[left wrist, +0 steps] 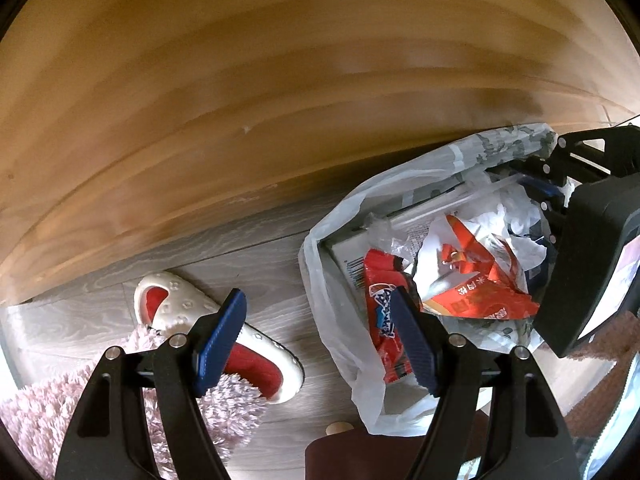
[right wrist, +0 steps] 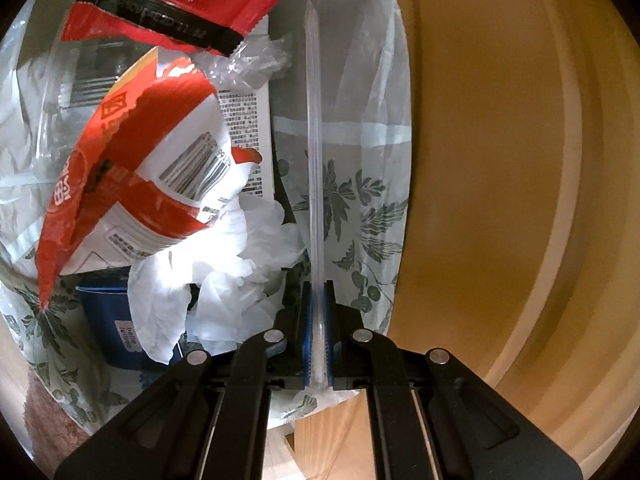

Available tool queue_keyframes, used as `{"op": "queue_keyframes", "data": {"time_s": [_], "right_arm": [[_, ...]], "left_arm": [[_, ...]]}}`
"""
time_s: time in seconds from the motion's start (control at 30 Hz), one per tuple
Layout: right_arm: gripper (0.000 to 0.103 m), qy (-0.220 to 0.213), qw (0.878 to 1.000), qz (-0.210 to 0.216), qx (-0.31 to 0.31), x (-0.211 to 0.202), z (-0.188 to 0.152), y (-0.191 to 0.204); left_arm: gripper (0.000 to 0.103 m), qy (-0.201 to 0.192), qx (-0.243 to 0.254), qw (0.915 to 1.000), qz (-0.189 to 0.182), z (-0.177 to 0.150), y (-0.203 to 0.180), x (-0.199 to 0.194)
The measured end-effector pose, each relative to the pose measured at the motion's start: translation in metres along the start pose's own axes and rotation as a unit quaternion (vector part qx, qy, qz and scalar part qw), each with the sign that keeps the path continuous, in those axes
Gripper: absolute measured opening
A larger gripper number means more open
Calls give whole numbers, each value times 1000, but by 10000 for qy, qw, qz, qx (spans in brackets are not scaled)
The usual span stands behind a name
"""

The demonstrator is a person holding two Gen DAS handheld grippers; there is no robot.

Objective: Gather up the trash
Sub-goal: 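Open the left tool to drop the packet while the right tool opens to release the straw, then raise both open tools from the bin back toward the bed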

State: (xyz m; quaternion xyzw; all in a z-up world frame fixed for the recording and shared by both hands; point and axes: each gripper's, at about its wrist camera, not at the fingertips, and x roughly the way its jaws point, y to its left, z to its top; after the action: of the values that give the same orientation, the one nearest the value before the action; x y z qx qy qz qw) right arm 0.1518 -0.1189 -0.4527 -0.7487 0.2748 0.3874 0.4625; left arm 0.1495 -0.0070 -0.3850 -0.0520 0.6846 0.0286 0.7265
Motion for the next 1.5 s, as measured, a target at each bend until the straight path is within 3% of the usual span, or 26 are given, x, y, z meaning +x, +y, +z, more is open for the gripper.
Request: {"op": "queue_keyframes", "data": {"time_s": [0.33, 0.37, 0.4, 0.47, 0.63, 1.07, 1.2, 1.5], "right_arm": [[6, -209, 9998, -30, 29, -4, -10, 9], [14, -205, 9998, -38, 42, -4, -11, 9], [39, -216, 9997, -78, 69, -6, -13, 10], [56, -317, 9993, -171, 77, -10, -14, 11], [57, -356, 9990, -233, 164, -20, -19, 12], [87, -434, 9952, -617, 625, -74, -42, 6], [90, -487, 9936, -756, 679, -91, -50, 11], [90, -603, 9899, -854, 953, -116, -63, 20]], "left_arm": [[71, -50, -38, 10000, 57, 3, 3, -1], [71, -47, -43, 10000, 50, 3, 3, -1], [71, -49, -34, 10000, 57, 2, 3, -1], [71, -99, -13, 9999, 83, 2, 3, -2], [71, -178, -35, 9998, 98, 1, 3, -7], [71, -355, 97, 9993, -18, -6, -5, -21], [71, -450, 116, 9989, -58, -10, -8, -27], [94, -798, 22, 9967, -171, -12, -9, -44]]}}
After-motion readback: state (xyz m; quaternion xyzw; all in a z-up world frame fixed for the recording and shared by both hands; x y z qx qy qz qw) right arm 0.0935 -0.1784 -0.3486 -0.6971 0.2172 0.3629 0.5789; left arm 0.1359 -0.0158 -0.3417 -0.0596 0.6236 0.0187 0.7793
